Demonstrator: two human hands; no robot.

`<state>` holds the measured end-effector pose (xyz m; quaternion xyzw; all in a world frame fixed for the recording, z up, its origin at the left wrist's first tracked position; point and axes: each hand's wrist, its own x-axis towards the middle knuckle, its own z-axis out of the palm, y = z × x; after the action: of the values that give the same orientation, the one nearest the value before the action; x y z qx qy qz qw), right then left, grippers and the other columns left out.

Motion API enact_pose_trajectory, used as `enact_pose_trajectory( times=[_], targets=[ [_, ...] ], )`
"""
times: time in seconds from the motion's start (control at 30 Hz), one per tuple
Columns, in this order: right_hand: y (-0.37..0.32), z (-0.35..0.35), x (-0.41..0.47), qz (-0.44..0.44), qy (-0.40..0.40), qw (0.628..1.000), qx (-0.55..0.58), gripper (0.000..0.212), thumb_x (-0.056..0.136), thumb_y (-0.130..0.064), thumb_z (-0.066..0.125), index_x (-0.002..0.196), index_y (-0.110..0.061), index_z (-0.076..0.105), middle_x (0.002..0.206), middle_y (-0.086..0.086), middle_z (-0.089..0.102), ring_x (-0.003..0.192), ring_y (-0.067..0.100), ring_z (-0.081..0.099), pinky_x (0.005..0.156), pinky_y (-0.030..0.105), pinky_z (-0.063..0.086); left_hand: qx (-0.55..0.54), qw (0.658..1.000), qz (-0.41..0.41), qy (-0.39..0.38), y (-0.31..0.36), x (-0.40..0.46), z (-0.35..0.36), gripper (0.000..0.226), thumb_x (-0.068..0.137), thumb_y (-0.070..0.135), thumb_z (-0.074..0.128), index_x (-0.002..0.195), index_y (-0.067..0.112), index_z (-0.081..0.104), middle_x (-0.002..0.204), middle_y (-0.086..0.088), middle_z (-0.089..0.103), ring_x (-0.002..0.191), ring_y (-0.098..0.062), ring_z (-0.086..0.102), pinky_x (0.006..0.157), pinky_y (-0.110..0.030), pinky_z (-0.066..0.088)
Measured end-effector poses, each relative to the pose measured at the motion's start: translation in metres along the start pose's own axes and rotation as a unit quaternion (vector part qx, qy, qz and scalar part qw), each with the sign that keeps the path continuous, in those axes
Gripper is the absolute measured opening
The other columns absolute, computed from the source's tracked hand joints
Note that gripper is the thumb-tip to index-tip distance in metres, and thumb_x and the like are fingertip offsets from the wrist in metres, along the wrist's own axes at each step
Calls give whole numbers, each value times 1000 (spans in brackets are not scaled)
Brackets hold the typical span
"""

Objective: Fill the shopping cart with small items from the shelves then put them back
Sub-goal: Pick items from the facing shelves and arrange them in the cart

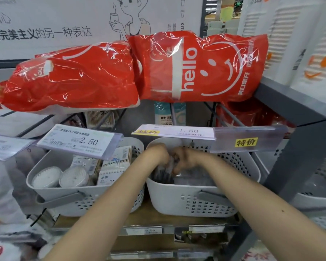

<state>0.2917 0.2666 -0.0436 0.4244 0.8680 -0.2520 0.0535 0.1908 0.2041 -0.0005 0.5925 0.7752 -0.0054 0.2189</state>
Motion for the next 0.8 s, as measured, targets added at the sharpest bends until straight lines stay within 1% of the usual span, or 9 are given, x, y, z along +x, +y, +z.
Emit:
enact_pose_trajectory(
  times=[0.13,0.23,0.3,0.4,0.5,0.57,0.6,0.7,0.8],
  targets=[
    [1,8,8,8,-10,999,-31,57,66,-31,80,116,-20,57,114,8,62,100,26,59,90,40,51,42,997,-29,-57,2,6,2,32,92,8,55,123,0,59,117,-14,60,90,-19,50,86,-31,47],
    [2,12,11,6,-27,998,-50,50,70,-28,78,115,-19,59,114,9,63,95,24,59,87,35,51,51,992,-38,-105,5,9,6,31,93,10,56,122,0,59,122,-15,62,89,-18,51,78,-28,44],
    [4,12,11,2,-40,998,-46,49,74,-24,75,120,-18,57,115,8,63,95,23,59,85,31,50,56,992,-40,-110,5,12,11,32,91,11,59,121,0,61,115,-14,63,88,-18,51,75,-26,42],
    [6,11,9,0,-56,998,-38,51,76,-24,72,125,-18,56,116,9,63,103,27,61,90,34,50,64,991,-48,-110,3,16,19,32,91,12,60,121,1,62,103,-12,59,89,-18,52,77,-28,44],
    [9,12,9,-2,-57,998,-22,41,77,-22,73,116,-17,60,110,9,65,98,25,59,88,33,49,65,988,-59,-125,5,17,20,34,92,15,59,123,2,60,97,-10,61,93,-19,55,79,-28,44],
    [9,11,7,-9,-61,998,-20,27,81,-17,70,106,-19,59,89,1,59,92,22,53,80,29,44,70,991,-54,-105,6,17,22,35,93,16,59,125,2,58,114,-12,63,107,-23,59,86,-30,46],
    [9,10,5,-8,-63,998,-15,32,82,-17,70,112,-19,58,87,-1,56,92,22,52,80,28,43,77,992,-51,-89,6,16,23,36,92,16,60,126,2,56,123,-12,61,114,-24,58,90,-31,46],
    [8,9,2,-17,-60,998,8,53,81,-19,70,130,-23,51,104,1,54,97,21,52,88,31,45,103,993,-39,-53,4,18,28,40,88,19,65,125,6,57,128,-10,59,115,-23,58,90,-29,46],
    [9,8,2,-28,-74,997,6,54,83,-17,69,133,-19,49,103,-1,51,92,18,49,79,26,40,90,994,-26,-54,3,19,25,45,86,20,68,127,5,55,127,-10,59,109,-24,57,87,-29,45]
  ],
)
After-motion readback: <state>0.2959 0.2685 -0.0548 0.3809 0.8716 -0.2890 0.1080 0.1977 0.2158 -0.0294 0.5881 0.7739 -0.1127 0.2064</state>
